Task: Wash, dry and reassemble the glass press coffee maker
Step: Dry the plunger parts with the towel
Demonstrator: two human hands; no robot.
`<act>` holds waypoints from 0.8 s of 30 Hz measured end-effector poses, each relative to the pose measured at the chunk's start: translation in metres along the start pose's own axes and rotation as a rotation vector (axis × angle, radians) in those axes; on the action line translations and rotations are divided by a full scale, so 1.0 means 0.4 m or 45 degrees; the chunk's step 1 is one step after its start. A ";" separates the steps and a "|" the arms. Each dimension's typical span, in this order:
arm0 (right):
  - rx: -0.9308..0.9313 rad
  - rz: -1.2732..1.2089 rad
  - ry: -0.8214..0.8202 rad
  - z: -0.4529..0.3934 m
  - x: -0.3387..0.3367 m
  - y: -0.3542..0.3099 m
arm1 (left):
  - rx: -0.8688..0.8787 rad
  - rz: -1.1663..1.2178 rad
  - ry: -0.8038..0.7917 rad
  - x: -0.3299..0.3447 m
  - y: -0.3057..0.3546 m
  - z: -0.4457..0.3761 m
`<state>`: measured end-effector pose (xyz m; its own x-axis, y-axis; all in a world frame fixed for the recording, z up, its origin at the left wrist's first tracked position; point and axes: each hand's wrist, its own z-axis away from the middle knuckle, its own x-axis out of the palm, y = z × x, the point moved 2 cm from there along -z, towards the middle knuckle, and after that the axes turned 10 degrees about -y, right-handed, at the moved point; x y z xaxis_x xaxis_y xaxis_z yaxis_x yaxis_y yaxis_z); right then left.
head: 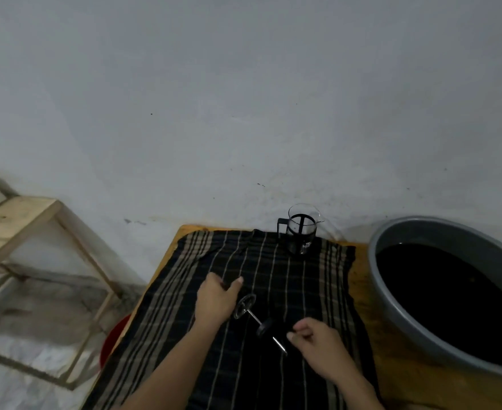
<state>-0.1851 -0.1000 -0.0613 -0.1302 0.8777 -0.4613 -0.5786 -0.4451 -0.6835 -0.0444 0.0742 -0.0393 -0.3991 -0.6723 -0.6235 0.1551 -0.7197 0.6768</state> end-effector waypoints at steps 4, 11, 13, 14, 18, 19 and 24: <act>-0.013 -0.007 0.012 0.029 0.066 0.012 | -0.201 0.399 -0.170 0.085 -0.055 0.112; -0.125 -0.133 -0.028 0.095 0.122 0.007 | -0.293 0.893 -0.525 0.155 -0.027 0.218; -0.181 -0.212 0.002 0.138 0.117 0.017 | -0.323 0.984 -0.581 0.156 -0.017 0.238; -0.197 -0.249 -0.006 0.163 0.116 0.027 | -0.346 1.046 -0.619 0.160 -0.010 0.249; -0.225 -0.382 -0.046 0.255 0.117 0.060 | -0.316 1.061 -0.727 0.193 0.020 0.284; -0.222 -0.431 -0.036 0.275 0.112 0.067 | -0.290 1.030 -0.739 0.204 0.027 0.293; -0.200 -0.515 0.233 0.360 0.046 0.176 | -0.116 0.683 -0.792 0.232 0.071 0.333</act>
<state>-0.3440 -0.0898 -0.0363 0.2328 0.9467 -0.2225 -0.4232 -0.1074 -0.8996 -0.1976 0.0143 -0.0257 -0.6730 -0.7291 0.1245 0.5293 -0.3572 0.7696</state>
